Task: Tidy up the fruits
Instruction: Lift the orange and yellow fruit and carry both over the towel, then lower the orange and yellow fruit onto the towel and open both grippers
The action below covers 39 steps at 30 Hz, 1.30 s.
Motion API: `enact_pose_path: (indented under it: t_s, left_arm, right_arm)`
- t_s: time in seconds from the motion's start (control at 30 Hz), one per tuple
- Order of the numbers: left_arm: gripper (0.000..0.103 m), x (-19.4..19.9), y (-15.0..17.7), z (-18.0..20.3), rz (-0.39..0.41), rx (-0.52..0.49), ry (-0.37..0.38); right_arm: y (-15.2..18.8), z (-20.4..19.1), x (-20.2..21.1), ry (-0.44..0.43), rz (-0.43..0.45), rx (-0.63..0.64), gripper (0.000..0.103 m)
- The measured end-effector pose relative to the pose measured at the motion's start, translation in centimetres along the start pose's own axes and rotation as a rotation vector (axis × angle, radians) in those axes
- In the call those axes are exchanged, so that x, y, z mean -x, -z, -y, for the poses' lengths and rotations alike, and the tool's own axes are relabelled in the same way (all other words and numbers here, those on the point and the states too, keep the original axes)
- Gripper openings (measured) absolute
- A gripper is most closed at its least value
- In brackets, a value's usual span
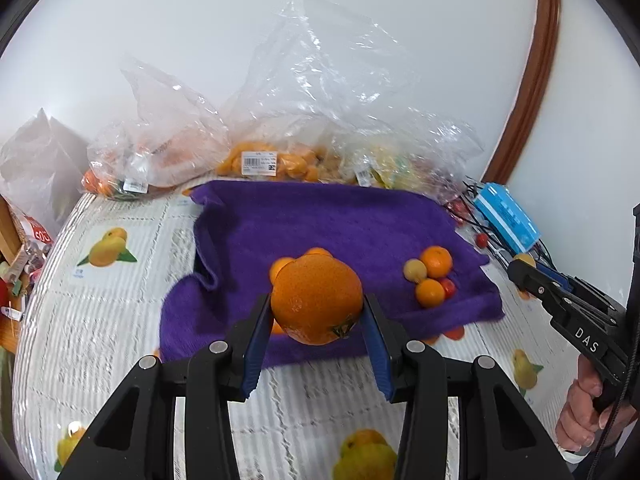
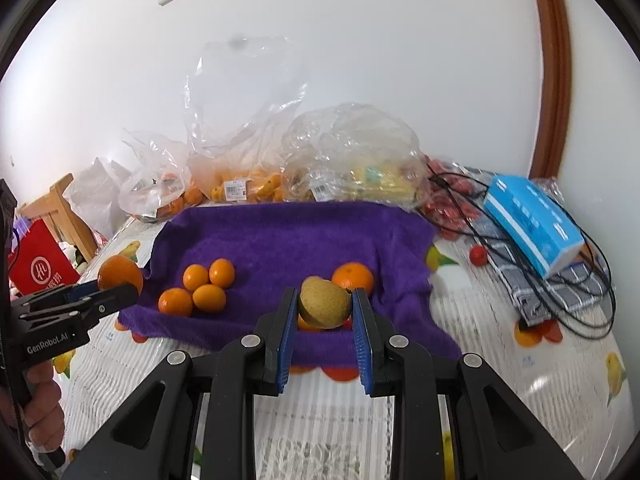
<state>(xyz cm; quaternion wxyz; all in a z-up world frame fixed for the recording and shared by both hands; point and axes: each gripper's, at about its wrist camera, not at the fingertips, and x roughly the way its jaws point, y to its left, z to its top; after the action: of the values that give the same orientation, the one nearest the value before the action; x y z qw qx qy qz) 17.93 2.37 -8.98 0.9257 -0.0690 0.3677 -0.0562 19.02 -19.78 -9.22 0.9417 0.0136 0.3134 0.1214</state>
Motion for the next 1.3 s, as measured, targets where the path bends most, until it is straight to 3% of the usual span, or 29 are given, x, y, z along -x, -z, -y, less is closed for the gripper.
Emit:
enact_pose_path:
  t_s: [0.43,0.83,1.3]
  left_arm:
    - [0.042,-2.5,-1.8,-1.0,-0.002,0.005,0.003]
    - [0.043,-4.3,-3.7,-2.8,0.016,0.035,-0.033]
    - [0.042,-7.9,-2.0,-4.0,-0.03,0.055,-0.042]
  right_arm:
    - [-1.7,-0.4,-3.0,-0.002,-0.035,0.019,0.027]
    - [-4.1,-2.8,-5.2,-0.025,0.001,0.056,0.027]
    - [-2.1,-2.4,-9.8,-0.034,-0.086,0.03,0.027]
